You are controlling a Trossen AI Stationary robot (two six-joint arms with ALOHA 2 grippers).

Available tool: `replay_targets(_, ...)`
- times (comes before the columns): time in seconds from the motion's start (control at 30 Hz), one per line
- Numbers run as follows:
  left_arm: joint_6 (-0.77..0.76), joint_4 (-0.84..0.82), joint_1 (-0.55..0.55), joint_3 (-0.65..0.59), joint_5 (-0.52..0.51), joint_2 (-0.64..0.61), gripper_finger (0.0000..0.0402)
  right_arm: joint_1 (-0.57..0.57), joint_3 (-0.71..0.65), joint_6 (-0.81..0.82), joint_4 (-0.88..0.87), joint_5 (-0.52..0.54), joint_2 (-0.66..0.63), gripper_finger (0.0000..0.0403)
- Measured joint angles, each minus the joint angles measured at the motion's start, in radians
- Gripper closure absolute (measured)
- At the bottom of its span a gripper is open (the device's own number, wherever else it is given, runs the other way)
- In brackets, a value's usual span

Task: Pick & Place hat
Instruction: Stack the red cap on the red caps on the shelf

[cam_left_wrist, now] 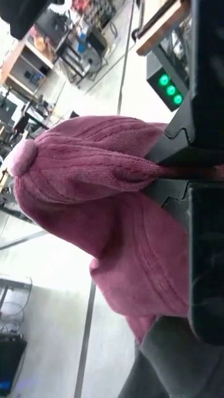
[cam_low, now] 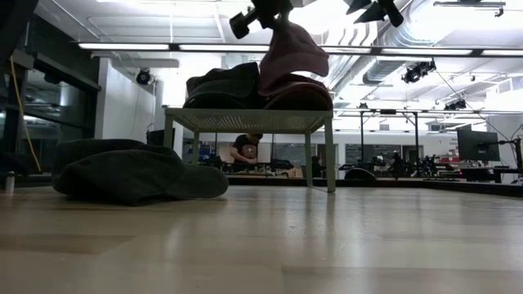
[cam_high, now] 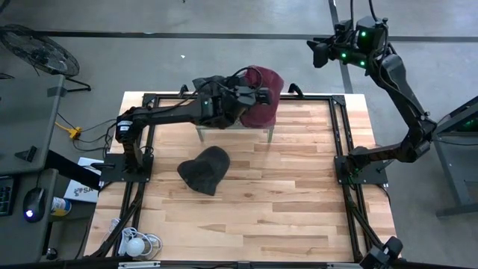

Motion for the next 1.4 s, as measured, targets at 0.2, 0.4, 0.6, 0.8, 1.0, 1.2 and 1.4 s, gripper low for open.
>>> replay_targets(0.2,0.0,0.0,0.013,0.0,0.018,0.0,0.0396,0.0,0.0,-0.012,-0.007,0.0,0.0,0.0244)
replay_targets(0.4,-0.017,-0.01,0.019,0.001,0.033,0.01,0.0393,0.0,0.0,-0.027,-0.021,0.0,0.0,0.0244)
replay_targets(0.6,-0.043,-0.022,0.026,0.002,0.062,0.028,0.0394,0.0,0.0,-0.03,-0.02,0.007,0.001,0.0245)
replay_targets(0.8,-0.049,-0.045,0.026,0.001,0.042,0.029,0.0393,0.0,0.0,-0.031,-0.026,0.007,0.001,0.0245)
replay_targets(1.0,-0.008,-0.052,0.026,0.0,0.047,0.031,0.0373,0.0,0.0,-0.031,-0.033,0.007,0.001,0.0244)
replay_targets(1.2,0.005,-0.051,0.026,0.0,0.05,0.031,0.0303,0.0,0.0,-0.032,-0.043,0.007,0.001,0.0244)
replay_targets(1.4,0.006,-0.051,0.023,0.0,0.051,0.031,0.0259,0.0,0.0,-0.032,-0.064,0.0,0.001,0.0244)
